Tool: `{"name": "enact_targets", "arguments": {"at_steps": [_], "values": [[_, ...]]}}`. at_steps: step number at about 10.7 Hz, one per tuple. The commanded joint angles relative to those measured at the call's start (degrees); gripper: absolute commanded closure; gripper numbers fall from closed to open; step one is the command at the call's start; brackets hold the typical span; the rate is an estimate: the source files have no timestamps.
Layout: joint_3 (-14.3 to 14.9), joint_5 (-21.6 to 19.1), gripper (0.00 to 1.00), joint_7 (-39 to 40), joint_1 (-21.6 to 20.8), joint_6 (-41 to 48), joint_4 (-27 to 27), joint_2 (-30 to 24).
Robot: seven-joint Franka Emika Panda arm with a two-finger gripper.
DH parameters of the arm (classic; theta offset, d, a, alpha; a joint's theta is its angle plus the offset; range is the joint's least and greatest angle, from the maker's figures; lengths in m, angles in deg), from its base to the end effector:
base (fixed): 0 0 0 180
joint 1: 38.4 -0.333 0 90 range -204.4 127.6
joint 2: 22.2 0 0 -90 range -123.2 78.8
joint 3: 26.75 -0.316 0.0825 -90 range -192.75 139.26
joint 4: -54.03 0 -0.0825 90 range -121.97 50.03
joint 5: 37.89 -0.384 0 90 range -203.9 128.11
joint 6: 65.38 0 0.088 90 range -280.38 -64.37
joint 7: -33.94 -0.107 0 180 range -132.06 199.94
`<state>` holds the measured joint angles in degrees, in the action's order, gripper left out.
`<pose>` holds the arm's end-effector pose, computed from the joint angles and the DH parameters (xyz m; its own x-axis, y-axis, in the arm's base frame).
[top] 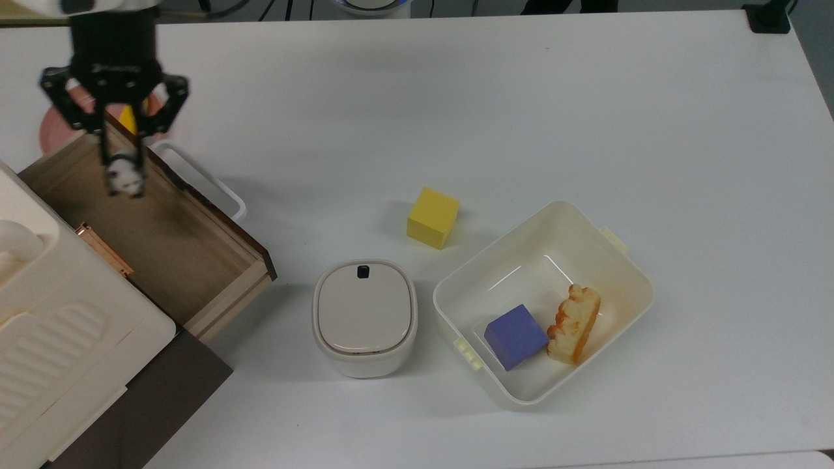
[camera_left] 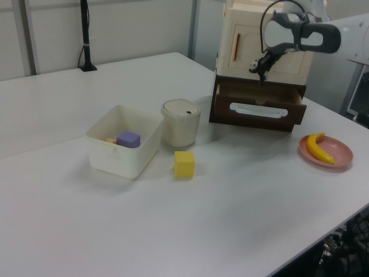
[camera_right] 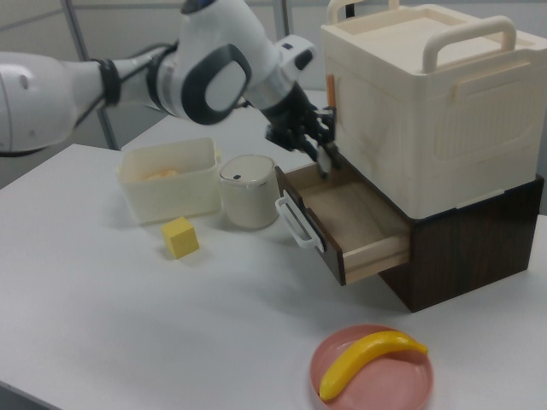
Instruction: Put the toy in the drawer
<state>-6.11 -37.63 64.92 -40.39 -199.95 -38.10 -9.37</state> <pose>0.6413 -0.1917 0.5625 0.8734 0.2918 0.3899 0.1630 -0.9296 0.3305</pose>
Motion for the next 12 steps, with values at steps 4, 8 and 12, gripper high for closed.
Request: {"name": "enact_targets", "arguments": {"at_steps": [4,8,12], "values": [[2.39,2.29,0.94,2.25,-0.65,-5.62,-3.94,6.76],[2.48,1.50,0.00,0.84,-1.00,-4.74,-3.59,4.68],[-1.10,1.41,0.00,-9.94,-5.48,17.85,-1.05,-2.00]]}}
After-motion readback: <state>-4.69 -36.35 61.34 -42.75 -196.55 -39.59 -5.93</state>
